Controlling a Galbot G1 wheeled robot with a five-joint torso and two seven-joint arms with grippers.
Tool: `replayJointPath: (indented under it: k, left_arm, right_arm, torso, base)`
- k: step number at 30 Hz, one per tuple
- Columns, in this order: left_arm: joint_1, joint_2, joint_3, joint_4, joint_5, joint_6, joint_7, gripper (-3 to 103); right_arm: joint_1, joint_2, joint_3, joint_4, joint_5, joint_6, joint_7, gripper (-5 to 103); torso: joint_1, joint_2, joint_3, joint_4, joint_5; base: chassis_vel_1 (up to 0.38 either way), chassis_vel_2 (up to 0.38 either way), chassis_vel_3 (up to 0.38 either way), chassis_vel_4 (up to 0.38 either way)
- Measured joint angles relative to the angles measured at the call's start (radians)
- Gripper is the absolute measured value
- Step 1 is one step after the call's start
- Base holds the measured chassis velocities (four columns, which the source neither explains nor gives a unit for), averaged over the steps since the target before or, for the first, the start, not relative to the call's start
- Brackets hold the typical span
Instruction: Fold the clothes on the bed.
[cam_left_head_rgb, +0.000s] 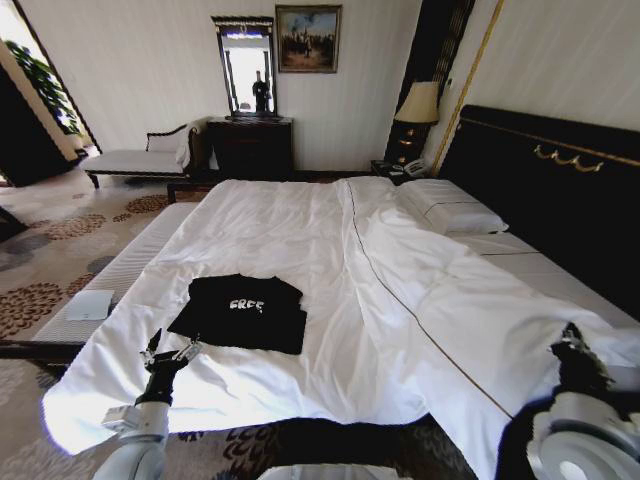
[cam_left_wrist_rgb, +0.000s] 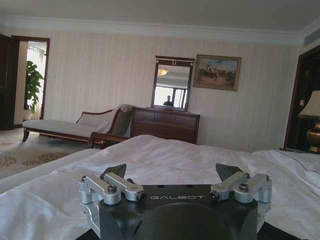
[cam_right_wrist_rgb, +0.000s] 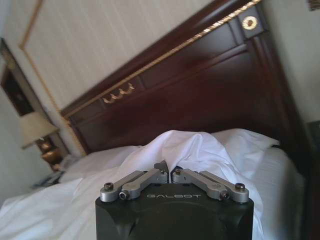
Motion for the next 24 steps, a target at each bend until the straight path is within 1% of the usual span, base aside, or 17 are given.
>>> replayJointPath:
  k: [2, 4, 6, 8, 11, 12, 18, 19, 22, 23, 24]
  left_arm:
    - [-0.003, -0.011, 0.009, 0.006, 0.005, -0.002, 0.000, 100]
    - [-0.004, -0.015, 0.012, 0.008, 0.007, -0.002, 0.000, 100]
    - [-0.006, -0.021, 0.017, 0.010, 0.011, -0.003, 0.000, 100]
    - [-0.006, -0.022, 0.017, 0.010, 0.013, -0.003, 0.000, 100]
    - [-0.003, -0.026, 0.017, 0.010, 0.016, -0.003, 0.000, 100]
    - [-0.003, -0.026, 0.017, 0.010, 0.016, -0.003, 0.000, 100]
    - [0.018, -0.027, 0.012, -0.004, 0.026, -0.006, 0.000, 100]
    - [0.018, -0.027, 0.012, -0.004, 0.026, -0.006, 0.000, 100]
    - [0.029, -0.024, 0.007, -0.011, 0.027, -0.008, 0.000, 100]
    - [0.033, -0.022, 0.005, -0.012, 0.027, -0.009, 0.000, 100]
    - [0.033, -0.022, 0.005, -0.012, 0.027, -0.009, 0.000, 100]
  right_arm:
    - [-0.017, 0.016, -0.006, -0.040, -0.002, 0.007, 0.043, 0]
    - [-0.020, 0.020, -0.009, -0.062, -0.003, 0.013, 0.054, 0]
    - [-0.020, 0.024, -0.015, -0.126, -0.017, 0.032, 0.067, 0]
    - [-0.019, 0.024, -0.018, -0.151, -0.022, 0.038, 0.068, 0]
    - [-0.010, 0.017, -0.036, -0.262, -0.003, 0.052, 0.076, 0]
    - [-0.010, 0.017, -0.036, -0.262, -0.003, 0.052, 0.076, 0]
    - [0.033, 0.003, -0.094, -0.406, 0.015, 0.051, 0.075, 0]
    - [0.033, 0.003, -0.094, -0.406, 0.015, 0.051, 0.075, 0]
    - [0.067, -0.022, -0.122, -0.516, 0.001, 0.037, 0.068, 0]
    - [0.084, -0.035, -0.134, -0.562, -0.018, 0.031, 0.067, 0]
    - [0.084, -0.035, -0.134, -0.562, -0.018, 0.031, 0.067, 0]
  torso:
    - [0.000, 0.000, 0.000, -0.0001, 0.0000]
    - [0.000, 0.000, 0.000, 0.0000, 0.0000]
    - [0.000, 0.000, 0.000, 0.0004, 0.0000]
    - [0.000, 0.000, 0.000, 0.0003, 0.0001]
    - [0.000, 0.000, 0.000, 0.0006, 0.0001]
    - [0.000, 0.000, 0.000, 0.0006, 0.0001]
    - [0.000, 0.000, 0.000, 0.0003, -0.0001]
    - [0.000, 0.000, 0.000, 0.0003, -0.0001]
    - [0.000, 0.000, 0.000, 0.0005, 0.0001]
    - [0.000, 0.000, 0.000, 0.0006, 0.0002]
    - [0.000, 0.000, 0.000, 0.0006, 0.0002]
  base:
    - [0.000, 0.000, 0.000, 0.000]
    - [0.000, 0.000, 0.000, 0.000]
    - [0.000, 0.000, 0.000, 0.000]
    - [0.000, 0.000, 0.000, 0.000]
    - [0.000, 0.000, 0.000, 0.000]
    - [0.000, 0.000, 0.000, 0.000]
    - [0.000, 0.000, 0.000, 0.000]
    - [0.000, 0.000, 0.000, 0.000]
    - [0.000, 0.000, 0.000, 0.000]
    - [0.000, 0.000, 0.000, 0.000]
    - [0.000, 0.000, 0.000, 0.000]
